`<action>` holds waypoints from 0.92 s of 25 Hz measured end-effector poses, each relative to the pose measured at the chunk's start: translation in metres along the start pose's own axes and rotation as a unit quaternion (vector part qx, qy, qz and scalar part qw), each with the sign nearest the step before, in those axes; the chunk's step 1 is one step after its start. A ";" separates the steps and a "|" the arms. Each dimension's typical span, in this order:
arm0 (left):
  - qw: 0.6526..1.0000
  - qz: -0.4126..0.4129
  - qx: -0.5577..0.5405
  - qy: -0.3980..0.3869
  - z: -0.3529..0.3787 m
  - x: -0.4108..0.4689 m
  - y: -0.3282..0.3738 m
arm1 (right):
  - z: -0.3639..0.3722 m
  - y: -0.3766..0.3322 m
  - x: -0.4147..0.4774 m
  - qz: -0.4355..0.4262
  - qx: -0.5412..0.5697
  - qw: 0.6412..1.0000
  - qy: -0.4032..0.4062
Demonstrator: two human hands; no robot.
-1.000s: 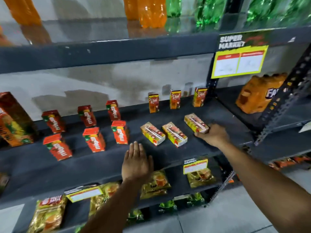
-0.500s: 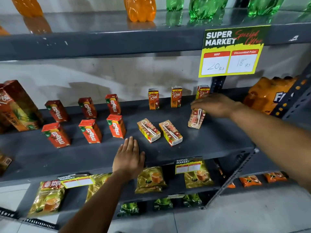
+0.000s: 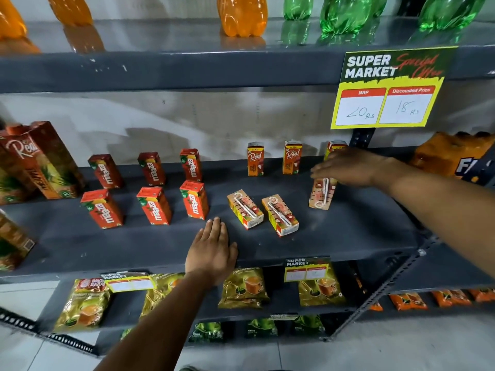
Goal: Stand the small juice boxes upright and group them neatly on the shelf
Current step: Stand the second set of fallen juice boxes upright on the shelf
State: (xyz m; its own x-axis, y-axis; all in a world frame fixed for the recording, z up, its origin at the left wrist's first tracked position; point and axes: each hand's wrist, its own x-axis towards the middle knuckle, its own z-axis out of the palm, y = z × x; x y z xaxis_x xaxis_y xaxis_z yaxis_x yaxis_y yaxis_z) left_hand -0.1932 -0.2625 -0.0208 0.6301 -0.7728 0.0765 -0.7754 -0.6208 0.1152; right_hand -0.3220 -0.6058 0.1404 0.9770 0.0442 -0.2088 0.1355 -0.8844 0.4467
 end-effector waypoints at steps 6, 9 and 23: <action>1.000 -0.004 0.007 0.002 0.000 0.001 0.001 | 0.001 -0.002 0.008 0.174 0.212 0.959 -0.067; 1.000 -0.005 0.007 0.001 0.002 0.000 0.001 | 0.004 -0.010 0.010 0.247 0.236 0.938 -0.064; 1.000 -0.005 0.012 0.003 0.005 0.001 0.001 | -0.006 -0.140 0.013 0.309 0.413 0.855 0.063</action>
State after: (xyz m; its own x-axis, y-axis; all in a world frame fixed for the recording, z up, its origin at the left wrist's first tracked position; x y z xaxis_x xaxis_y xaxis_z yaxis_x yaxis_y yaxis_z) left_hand -0.1935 -0.2640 -0.0258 0.6383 -0.7655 0.0810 -0.7695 -0.6319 0.0927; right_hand -0.3276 -0.4787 0.0804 0.8373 -0.5454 -0.0371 -0.5240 -0.7813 -0.3392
